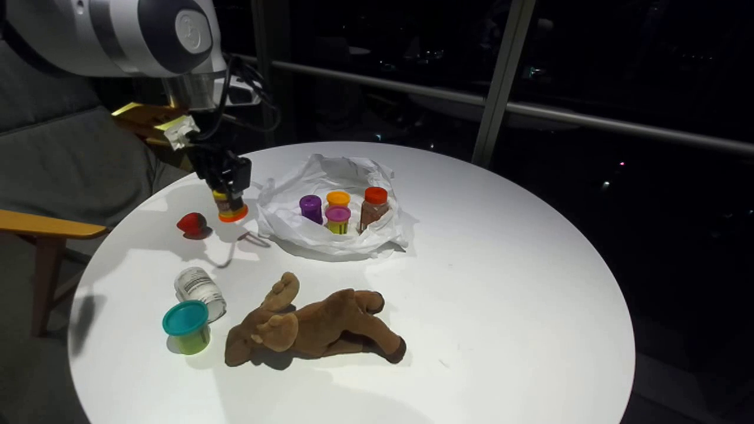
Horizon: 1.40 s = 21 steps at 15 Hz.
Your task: Put all the objects in the plastic bag
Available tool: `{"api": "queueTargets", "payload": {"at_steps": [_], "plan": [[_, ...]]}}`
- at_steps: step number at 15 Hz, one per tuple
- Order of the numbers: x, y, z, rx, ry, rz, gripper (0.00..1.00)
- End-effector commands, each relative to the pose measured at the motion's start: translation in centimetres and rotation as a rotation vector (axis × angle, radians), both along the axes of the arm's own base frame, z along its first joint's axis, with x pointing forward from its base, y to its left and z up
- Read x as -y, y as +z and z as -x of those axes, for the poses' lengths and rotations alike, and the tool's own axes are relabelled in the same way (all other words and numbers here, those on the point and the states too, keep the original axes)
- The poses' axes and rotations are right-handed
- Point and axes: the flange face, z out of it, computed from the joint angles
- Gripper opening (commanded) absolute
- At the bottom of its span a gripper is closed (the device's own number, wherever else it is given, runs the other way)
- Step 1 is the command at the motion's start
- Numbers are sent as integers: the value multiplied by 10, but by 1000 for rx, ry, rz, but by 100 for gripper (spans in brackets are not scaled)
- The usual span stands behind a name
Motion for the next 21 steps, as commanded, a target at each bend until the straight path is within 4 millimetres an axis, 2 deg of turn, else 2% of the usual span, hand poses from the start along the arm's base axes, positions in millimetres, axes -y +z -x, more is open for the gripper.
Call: {"api": "queueTargets", "payload": {"at_steps": [1, 3, 5, 10, 11, 15, 19, 20, 21], "plan": [[0, 27, -55, 58, -34, 33, 17], [6, 29, -83, 84, -52, 25, 17], [17, 18, -105, 86, -78, 15, 17], [38, -22, -141, 61, -124, 5, 17], [34, -21, -148, 67, -128, -5, 17], [23, -24, -162, 81, -124, -10, 17], [19, -38, -167, 75, -117, -7, 17], [19, -41, -168, 75, -114, -2, 63], [16, -38, -168, 77, -110, 3, 68]]}}
